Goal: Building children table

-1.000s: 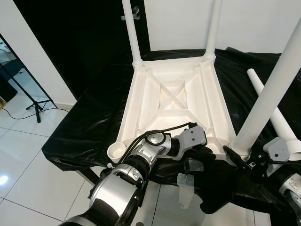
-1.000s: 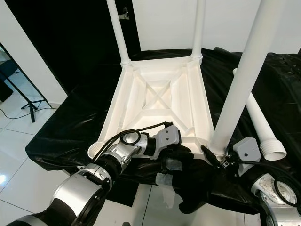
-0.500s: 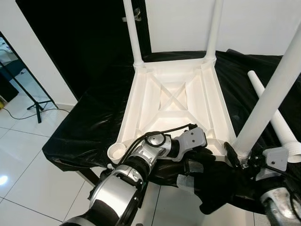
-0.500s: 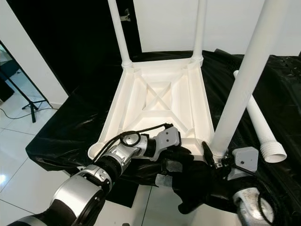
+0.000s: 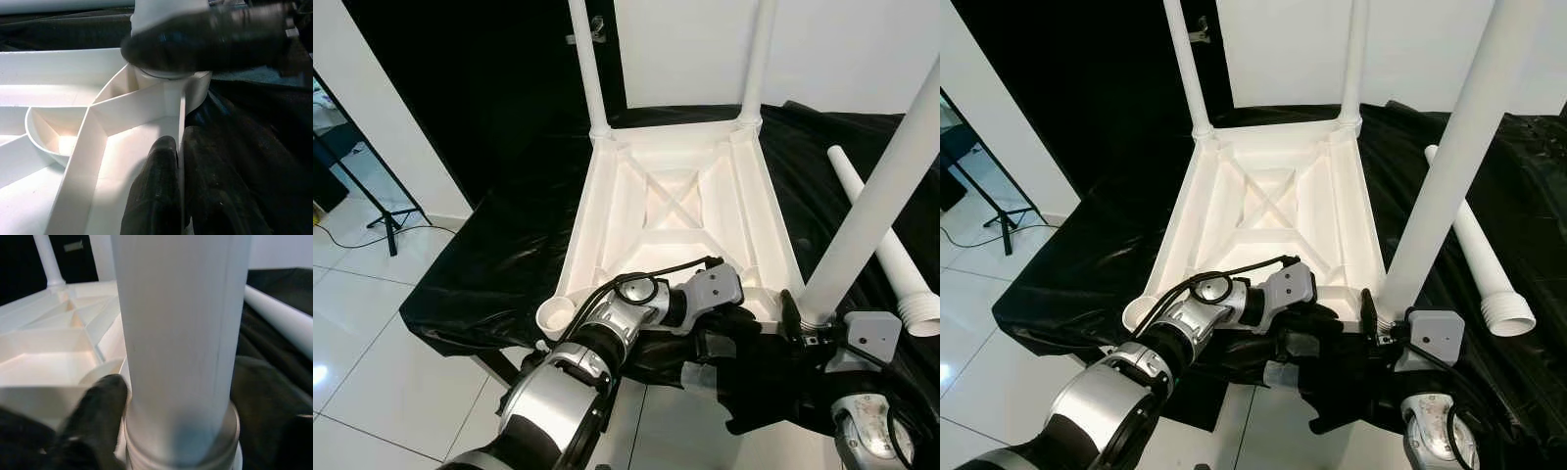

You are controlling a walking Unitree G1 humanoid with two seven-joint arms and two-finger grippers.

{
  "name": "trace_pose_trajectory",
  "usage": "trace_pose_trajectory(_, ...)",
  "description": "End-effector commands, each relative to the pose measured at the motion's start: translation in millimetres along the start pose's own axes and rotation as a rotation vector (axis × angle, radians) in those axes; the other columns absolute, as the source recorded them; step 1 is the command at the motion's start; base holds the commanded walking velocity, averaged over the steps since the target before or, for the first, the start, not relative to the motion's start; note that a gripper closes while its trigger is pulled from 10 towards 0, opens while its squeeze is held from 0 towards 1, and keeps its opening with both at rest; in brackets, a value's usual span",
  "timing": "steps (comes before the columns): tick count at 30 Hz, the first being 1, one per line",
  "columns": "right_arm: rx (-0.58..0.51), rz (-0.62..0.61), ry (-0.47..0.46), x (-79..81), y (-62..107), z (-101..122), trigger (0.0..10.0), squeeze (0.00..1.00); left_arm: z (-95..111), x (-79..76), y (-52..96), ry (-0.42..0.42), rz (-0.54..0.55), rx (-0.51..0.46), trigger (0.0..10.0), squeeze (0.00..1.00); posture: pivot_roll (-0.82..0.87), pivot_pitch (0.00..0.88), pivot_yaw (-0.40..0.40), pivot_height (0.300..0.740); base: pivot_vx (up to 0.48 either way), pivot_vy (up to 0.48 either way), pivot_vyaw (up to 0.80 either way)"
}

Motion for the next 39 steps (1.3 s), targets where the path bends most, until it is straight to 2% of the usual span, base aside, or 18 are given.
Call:
trace_pose_trajectory(1, 0.016, 0.036, 0.001, 3.6, 1.1, -2.8, 10.0, 1.00, -39.4, -7.4, -0.2, 0.140, 0.139, 0.104, 10.0, 0.00, 0.00, 0.000, 0.084, 0.740, 0.000, 0.000, 0.00)
trace_pose_trajectory(5, 0.005, 0.112, 0.043, 2.8, -1.8, -1.3, 10.0, 1.00, -39.1, -7.3, -0.5, 0.141, 0.140, 0.104, 10.0, 0.00, -0.01, 0.000, 0.082, 0.740, 0.000, 0.000, 0.00)
trace_pose_trajectory(6, -0.038, 0.212, 0.108, -3.7, -5.3, 5.8, 10.0, 0.00, -38.7, -7.3, -1.0, 0.142, 0.141, 0.102, 10.0, 0.00, 0.00, 0.000, 0.079, 0.740, 0.000, 0.000, 0.00)
trace_pose_trajectory(13, -0.066, 0.268, 0.156, -12.8, -10.1, 14.6, 10.0, 0.00, -39.1, -7.3, -0.7, 0.144, 0.143, 0.102, 10.0, 0.00, 0.00, 0.000, 0.082, 0.740, 0.000, 0.000, 0.00)
trace_pose_trajectory(15, -0.047, 0.365, 0.186, -12.5, -10.7, 14.8, 10.0, 0.00, -40.1, -7.5, -0.2, 0.144, 0.142, 0.105, 10.0, 0.00, -0.01, 0.000, 0.085, 0.740, 0.000, 0.000, 0.00)
trace_pose_trajectory(17, -0.039, 0.382, 0.189, -11.8, -10.0, 13.6, 10.0, 0.00, -40.1, -7.5, -0.2, 0.143, 0.141, 0.106, 10.0, 0.00, -0.01, 0.000, 0.085, 0.740, 0.000, 0.000, 0.00)
trace_pose_trajectory(18, -0.015, 0.422, 0.173, -9.1, -7.4, 10.2, 3.1, 0.00, -39.6, -7.3, -0.3, 0.143, 0.141, 0.105, 10.0, 0.00, -0.01, 0.000, 0.085, 0.740, 0.000, 0.000, 0.00)
trace_pose_trajectory(19, 0.006, 0.462, 0.155, -6.1, -3.9, 7.0, 0.0, 0.00, -39.1, -7.2, -0.5, 0.142, 0.141, 0.104, 10.0, 0.00, -0.01, 0.000, 0.087, 0.740, 0.000, 0.000, 0.00)
trace_pose_trajectory(21, 0.020, 0.510, 0.136, -2.3, 1.0, 4.5, 0.0, 0.00, -38.6, -7.0, -0.7, 0.141, 0.141, 0.104, 10.0, 0.00, -0.01, 0.000, 0.087, 0.740, 0.000, 0.000, 0.00)
trace_pose_trajectory(24, 0.028, 0.514, 0.124, -1.1, 2.7, 3.2, 0.0, 0.00, -38.5, -7.0, -0.7, 0.140, 0.140, 0.103, 10.0, 0.00, -0.01, 0.000, 0.090, 0.740, 0.000, 0.000, 0.00)
trace_pose_trajectory(26, 0.053, 0.504, 0.070, 0.3, 4.9, -0.1, 0.0, 0.00, -38.4, -6.5, -0.1, 0.137, 0.139, 0.105, 10.0, 0.00, -0.01, 0.000, 0.094, 0.740, 0.000, 0.000, 0.00)
trace_pose_trajectory(31, 0.065, 0.457, 0.008, 3.8, 6.0, -1.9, 0.0, 0.00, -38.7, -6.6, 0.2, 0.136, 0.137, 0.107, 10.0, 0.00, -0.01, 0.000, 0.096, 0.740, 0.000, 0.000, 0.00)
trace_pose_trajectory(32, 0.058, 0.424, -0.007, 5.0, 5.5, -1.0, 0.0, 0.00, -38.9, -6.8, 0.2, 0.137, 0.136, 0.108, 10.0, 0.00, -0.01, 0.000, 0.096, 0.740, 0.000, 0.000, 0.00)
trace_pose_trajectory(36, 0.042, 0.056, -0.044, -3.0, 5.1, -0.8, 0.0, 0.00, -38.8, -7.8, -1.2, 0.139, 0.134, 0.105, 10.0, 0.00, -0.01, 0.000, 0.091, 0.740, 0.000, 0.000, 0.00)
trace_pose_trajectory(37, 0.042, 0.056, -0.044, -3.0, 5.1, -0.8, 0.0, 0.00, -38.8, -7.8, -1.2, 0.139, 0.134, 0.105, 10.0, 0.00, -0.01, 0.000, 0.091, 0.740, 0.000, 0.000, 0.00)
trace_pose_trajectory(39, 0.033, -0.020, -0.021, -4.0, 7.8, 0.1, 0.0, 0.00, -38.8, -7.8, -1.1, 0.140, 0.135, 0.104, 10.0, 0.00, 0.00, 0.000, 0.089, 0.740, 0.000, 0.000, 0.00)
Point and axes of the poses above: a point about 5 cm out from each wrist's last joint towards the gripper, its own y axis pointing back from the gripper into the wrist, its own z axis along the axis of the wrist's last joint, x = y × z, the point moved 1 cm from there along -y, pointing out of the wrist towards the gripper, and after that the axes turned 5 degrees about y, right-handed, at the moved point
